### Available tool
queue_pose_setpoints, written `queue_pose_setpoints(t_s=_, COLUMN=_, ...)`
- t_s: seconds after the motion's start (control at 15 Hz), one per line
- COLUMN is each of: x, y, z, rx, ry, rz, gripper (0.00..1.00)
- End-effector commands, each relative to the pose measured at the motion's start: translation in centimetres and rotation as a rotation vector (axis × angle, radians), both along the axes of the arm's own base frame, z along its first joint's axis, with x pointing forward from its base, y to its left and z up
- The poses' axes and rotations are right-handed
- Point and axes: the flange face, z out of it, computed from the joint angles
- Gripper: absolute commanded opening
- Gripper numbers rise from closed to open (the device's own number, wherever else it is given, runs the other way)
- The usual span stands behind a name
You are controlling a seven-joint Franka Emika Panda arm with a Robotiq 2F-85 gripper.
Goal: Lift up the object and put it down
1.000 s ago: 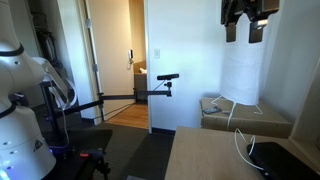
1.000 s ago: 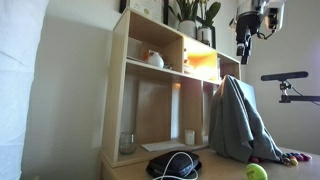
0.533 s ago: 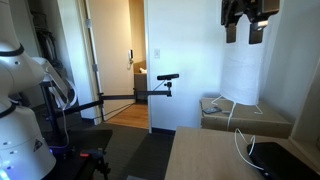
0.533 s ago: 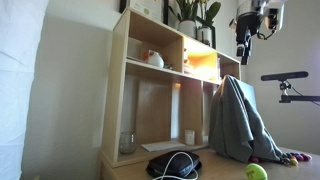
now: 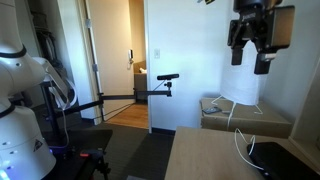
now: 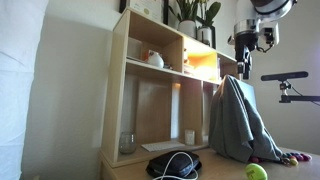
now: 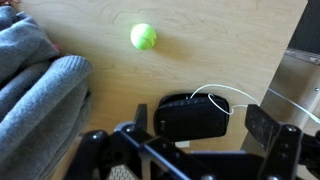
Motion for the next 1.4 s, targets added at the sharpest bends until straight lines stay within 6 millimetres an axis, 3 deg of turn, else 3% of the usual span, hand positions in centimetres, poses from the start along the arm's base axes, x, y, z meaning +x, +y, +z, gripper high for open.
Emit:
queue_pose_setpoints(t_s=0.0, x=1.1, y=-1.6, z=-2.5, rx=0.005, ry=0.041, rz=-0.053, gripper=1.00)
queue_pose_setpoints(t_s=0.27, x=1.9, y=-3.0, z=-5.6, rx=0.008, ry=0.071, rz=-0.087, gripper=1.00)
queue_pose_setpoints(t_s=0.8, x=3.6, y=-3.8, z=-9.6, rx=-0.010, ry=0.085, rz=-0.125, gripper=1.00)
queue_pose_setpoints(t_s=1.33, x=3.4, y=-3.7, z=-10.4, rx=0.000, ry=0.104, rz=-0.106, gripper=1.00)
